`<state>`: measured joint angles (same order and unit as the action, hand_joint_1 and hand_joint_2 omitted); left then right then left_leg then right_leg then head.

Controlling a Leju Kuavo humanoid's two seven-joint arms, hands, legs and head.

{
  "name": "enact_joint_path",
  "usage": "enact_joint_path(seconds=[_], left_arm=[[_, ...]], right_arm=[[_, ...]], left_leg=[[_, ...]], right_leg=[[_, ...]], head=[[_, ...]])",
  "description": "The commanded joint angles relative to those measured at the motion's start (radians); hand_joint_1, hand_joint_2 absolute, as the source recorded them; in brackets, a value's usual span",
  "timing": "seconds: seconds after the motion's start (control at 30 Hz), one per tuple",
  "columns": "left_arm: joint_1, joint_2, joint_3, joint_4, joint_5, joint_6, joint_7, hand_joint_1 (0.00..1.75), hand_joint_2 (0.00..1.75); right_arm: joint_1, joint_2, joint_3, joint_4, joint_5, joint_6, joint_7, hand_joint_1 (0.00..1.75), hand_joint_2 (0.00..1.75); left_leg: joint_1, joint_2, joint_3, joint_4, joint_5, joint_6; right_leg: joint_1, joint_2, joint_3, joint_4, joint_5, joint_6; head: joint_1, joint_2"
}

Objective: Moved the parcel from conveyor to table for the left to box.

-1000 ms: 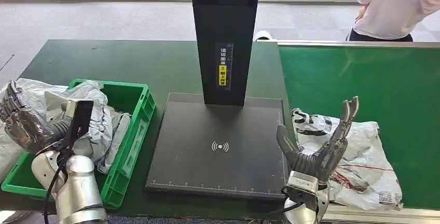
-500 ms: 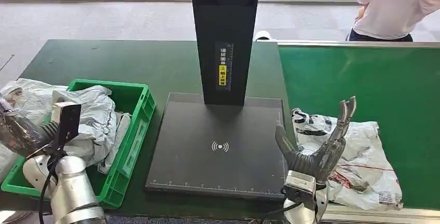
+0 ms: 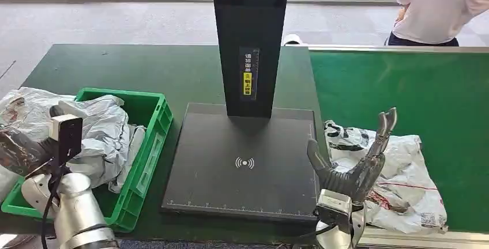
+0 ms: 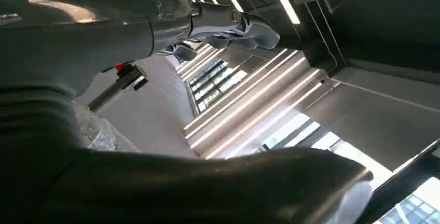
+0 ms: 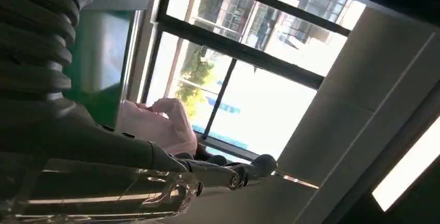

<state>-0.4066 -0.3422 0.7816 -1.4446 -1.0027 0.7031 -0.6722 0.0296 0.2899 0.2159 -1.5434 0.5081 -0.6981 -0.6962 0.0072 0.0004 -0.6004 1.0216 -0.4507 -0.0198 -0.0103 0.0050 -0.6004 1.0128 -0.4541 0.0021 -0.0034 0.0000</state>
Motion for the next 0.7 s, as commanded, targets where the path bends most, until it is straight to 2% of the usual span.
enact_joint_path(seconds=[0.03, 0.1, 0.13, 0.27, 0.33, 0.37, 0.4, 0.43, 0.7], left_arm=[[0.122, 0.015, -0.526, 0.078, 0.503, -0.064, -0.026, 0.00, 1.75], [0.161, 0.048, -0.639, 0.048, 0.640, -0.184, -0.026, 0.00, 1.75], [0.173, 0.057, -0.667, 0.031, 0.684, -0.224, -0.026, 0.00, 1.75], [0.226, 0.090, -0.746, -0.013, 0.835, -0.434, -0.026, 0.00, 1.75], [0.231, 0.091, -0.752, -0.015, 0.839, -0.448, -0.026, 0.00, 1.75], [0.243, 0.099, -0.780, -0.015, 0.888, -0.578, -0.026, 0.00, 1.75], [0.243, 0.099, -0.780, -0.015, 0.888, -0.578, -0.026, 0.00, 1.75], [0.249, 0.087, -0.787, -0.021, 0.877, -0.572, -0.026, 0.00, 1.75], [0.249, 0.087, -0.787, -0.021, 0.877, -0.572, -0.026, 0.00, 1.75]], right_arm=[[0.004, 0.048, -0.175, 0.072, 0.065, 0.000, -0.002, 0.00, 1.75], [-0.016, 0.044, -0.241, 0.110, 0.100, 0.000, -0.002, 0.00, 1.75], [-0.024, 0.041, -0.267, 0.121, 0.113, 0.000, -0.002, 0.00, 1.75], [-0.066, 0.044, -0.422, 0.212, 0.225, 0.000, -0.002, 0.00, 1.75], [-0.071, 0.046, -0.450, 0.226, 0.245, 0.000, -0.002, 0.00, 1.75], [-0.106, 0.059, -0.603, 0.271, 0.406, 0.000, 0.042, 0.00, 1.75], [-0.106, 0.059, -0.603, 0.271, 0.406, 0.000, 0.042, 0.00, 1.75], [-0.121, 0.059, -0.639, 0.306, 0.393, 0.000, -0.002, 0.00, 1.75], [-0.121, 0.059, -0.639, 0.306, 0.393, 0.000, -0.002, 0.00, 1.75]], left_leg=[[0.000, -0.010, 0.001, -0.002, 0.002, 0.001], [0.001, -0.015, 0.003, -0.004, 0.003, 0.002], [0.000, -0.008, 0.000, -0.001, 0.001, 0.001], [-0.001, -0.005, 0.001, -0.002, 0.001, 0.001], [0.000, -0.005, 0.002, -0.003, 0.000, 0.001], [-0.001, -0.005, 0.000, -0.002, 0.000, 0.001], [-0.001, -0.005, 0.003, -0.004, 0.000, 0.001], [-0.001, -0.006, 0.002, -0.003, 0.001, 0.001], [0.000, -0.002, 0.001, -0.001, -0.001, 0.001]], right_leg=[[0.000, -0.010, 0.004, -0.002, -0.002, 0.000], [0.001, -0.015, 0.008, -0.006, -0.001, 0.001], [0.000, -0.008, 0.003, -0.002, -0.001, 0.000], [-0.001, -0.004, 0.004, -0.003, 0.000, 0.001], [0.000, -0.004, 0.006, -0.005, 0.001, 0.001], [-0.001, -0.004, 0.004, -0.002, 0.000, 0.001], [-0.001, -0.004, 0.006, -0.005, 0.001, 0.000], [-0.001, -0.005, 0.006, -0.004, 0.000, 0.001], [0.000, -0.001, 0.003, -0.002, 0.001, 0.000]], head=[[0.000, 0.000], [0.000, 0.000], [0.000, 0.000], [-0.001, 0.000], [0.000, 0.000], [0.000, 0.000], [0.000, 0.000], [0.000, 0.000], [0.000, 0.000]])
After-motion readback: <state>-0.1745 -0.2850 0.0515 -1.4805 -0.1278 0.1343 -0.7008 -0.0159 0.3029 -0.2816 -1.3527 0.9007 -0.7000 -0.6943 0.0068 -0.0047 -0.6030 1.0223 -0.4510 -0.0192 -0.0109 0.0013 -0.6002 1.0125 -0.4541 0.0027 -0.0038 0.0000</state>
